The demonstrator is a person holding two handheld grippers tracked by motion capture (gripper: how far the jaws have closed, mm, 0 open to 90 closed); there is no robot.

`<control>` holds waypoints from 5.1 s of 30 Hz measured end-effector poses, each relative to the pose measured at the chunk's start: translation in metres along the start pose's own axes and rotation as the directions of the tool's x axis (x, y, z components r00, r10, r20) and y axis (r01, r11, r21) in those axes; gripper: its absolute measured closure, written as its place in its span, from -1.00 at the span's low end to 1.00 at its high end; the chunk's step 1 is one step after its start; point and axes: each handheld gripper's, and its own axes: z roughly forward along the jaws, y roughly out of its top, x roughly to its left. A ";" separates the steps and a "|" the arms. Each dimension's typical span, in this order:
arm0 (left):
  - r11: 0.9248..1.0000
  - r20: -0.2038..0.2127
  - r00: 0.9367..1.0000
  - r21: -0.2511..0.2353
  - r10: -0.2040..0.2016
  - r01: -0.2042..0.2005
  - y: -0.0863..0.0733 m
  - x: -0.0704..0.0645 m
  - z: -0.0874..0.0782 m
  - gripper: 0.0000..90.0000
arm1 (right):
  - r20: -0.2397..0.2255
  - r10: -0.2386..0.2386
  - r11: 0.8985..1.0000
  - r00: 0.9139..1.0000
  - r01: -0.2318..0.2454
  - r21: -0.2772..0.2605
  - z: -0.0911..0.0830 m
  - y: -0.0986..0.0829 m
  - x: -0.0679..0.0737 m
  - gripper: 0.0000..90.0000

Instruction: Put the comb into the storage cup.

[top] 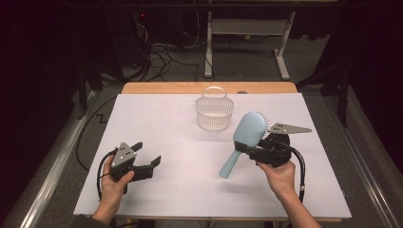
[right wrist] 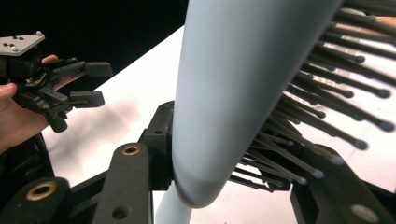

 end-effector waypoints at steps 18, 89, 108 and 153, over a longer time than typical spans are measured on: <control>1.000 -0.055 0.998 -0.024 -0.014 0.012 -0.012 0.011 -0.002 -0.65 | 0.058 -0.020 1.000 0.998 0.020 0.001 -0.004 0.014 -0.006 0.23; 0.999 -0.026 0.999 -0.024 -0.039 0.038 -0.022 0.011 -0.004 -0.61 | 0.088 -0.001 0.999 0.996 0.004 -0.039 0.011 0.096 -0.023 0.23; 0.999 -0.014 0.999 -0.019 -0.041 0.041 -0.022 0.013 -0.002 -0.60 | 0.097 0.004 0.999 0.995 0.000 -0.040 0.030 0.116 -0.030 0.23; 1.000 -0.043 0.999 -0.013 -0.027 0.026 -0.022 0.013 -0.005 -0.60 | 0.281 0.002 0.999 0.960 0.008 -0.035 0.077 0.156 -0.047 0.21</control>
